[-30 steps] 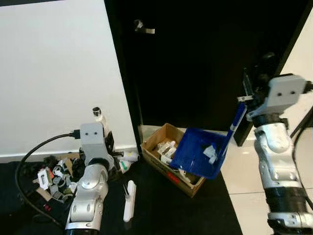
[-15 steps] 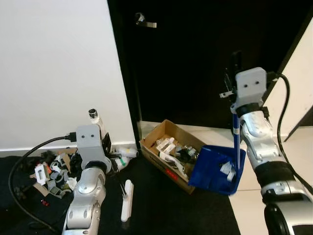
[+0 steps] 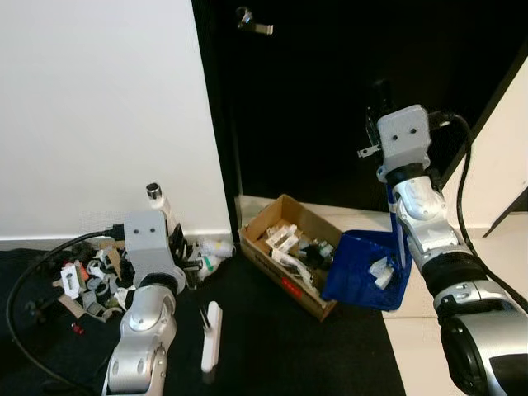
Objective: Sweep floor
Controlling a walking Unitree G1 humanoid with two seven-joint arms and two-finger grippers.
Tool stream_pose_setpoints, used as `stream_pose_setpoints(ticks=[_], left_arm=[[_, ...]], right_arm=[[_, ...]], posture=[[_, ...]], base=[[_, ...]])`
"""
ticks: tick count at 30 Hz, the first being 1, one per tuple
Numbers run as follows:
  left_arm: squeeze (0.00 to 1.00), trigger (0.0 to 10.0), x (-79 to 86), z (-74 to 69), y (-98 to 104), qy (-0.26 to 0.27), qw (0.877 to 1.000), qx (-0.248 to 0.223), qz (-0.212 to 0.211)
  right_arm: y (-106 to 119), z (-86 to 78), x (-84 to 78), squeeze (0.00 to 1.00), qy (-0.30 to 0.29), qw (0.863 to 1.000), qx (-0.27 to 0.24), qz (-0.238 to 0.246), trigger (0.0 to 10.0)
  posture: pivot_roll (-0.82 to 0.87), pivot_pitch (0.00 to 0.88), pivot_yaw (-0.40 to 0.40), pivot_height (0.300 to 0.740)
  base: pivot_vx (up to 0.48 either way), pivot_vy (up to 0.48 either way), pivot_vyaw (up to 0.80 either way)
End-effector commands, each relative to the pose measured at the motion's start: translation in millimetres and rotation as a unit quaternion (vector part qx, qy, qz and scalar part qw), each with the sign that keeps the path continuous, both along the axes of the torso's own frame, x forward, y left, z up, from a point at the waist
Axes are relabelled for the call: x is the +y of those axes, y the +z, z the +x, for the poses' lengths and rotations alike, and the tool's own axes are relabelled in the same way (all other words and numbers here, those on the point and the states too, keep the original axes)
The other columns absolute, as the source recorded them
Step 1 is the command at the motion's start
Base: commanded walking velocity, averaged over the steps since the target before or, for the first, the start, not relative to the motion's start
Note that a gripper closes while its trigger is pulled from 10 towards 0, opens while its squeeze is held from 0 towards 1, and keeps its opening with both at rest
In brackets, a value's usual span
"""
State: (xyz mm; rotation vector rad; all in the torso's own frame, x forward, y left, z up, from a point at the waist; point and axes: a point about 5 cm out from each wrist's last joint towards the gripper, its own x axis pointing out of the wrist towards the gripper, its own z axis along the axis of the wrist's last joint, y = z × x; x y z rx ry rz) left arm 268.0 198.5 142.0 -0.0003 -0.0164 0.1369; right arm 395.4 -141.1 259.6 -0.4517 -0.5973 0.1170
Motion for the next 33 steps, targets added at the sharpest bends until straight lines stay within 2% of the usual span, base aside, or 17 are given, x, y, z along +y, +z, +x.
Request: stream_pose_setpoints(ticks=[1,4,15,18,24,33], left_arm=[[0.0,10.0,-2.2,-4.2,3.1,0.005,1.0,-0.006,0.001],[0.0,10.0,-1.1,-8.8,2.7,0.012,1.0,-0.005,0.0],[0.0,10.0,0.1,-14.7,3.7,0.023,1.0,-0.004,-0.002],[0.0,10.0,0.4,-16.0,4.1,0.025,1.0,-0.004,-0.004],[0.0,10.0,0.7,-17.3,4.1,0.028,1.0,-0.004,-0.005],[0.0,10.0,0.8,-19.4,3.8,0.033,0.999,-0.003,-0.008]], right_arm=[[15.7,-1.3,8.6,0.0,0.014,0.998,-0.042,-0.033,10.0],[20.9,0.9,14.2,0.0,0.012,0.997,-0.051,-0.059,10.0],[23.3,3.1,22.8,0.0,0.008,0.993,-0.064,-0.096,10.0],[23.7,2.5,28.1,0.0,0.002,0.988,-0.082,-0.132,10.0],[22.3,2.5,33.2,0.0,0.009,0.987,-0.082,-0.137,10.0],[24.9,3.5,34.1,0.0,-0.004,0.99,-0.087,-0.115,10.0]], posture=[[0.16,0.14,-0.034,0.74],[0.16,0.143,-0.04,0.74],[0.18,0.152,-0.057,0.74],[0.18,0.154,-0.06,0.74],[0.18,0.156,-0.066,0.74],[0.18,0.159,-0.07,0.74]], base=[[0.0,0.0,0.0],[0.0,0.0,0.0],[0.0,0.0,0.0],[0.0,0.0,0.0],[0.0,0.0,0.0],[0.0,0.0,0.0]])
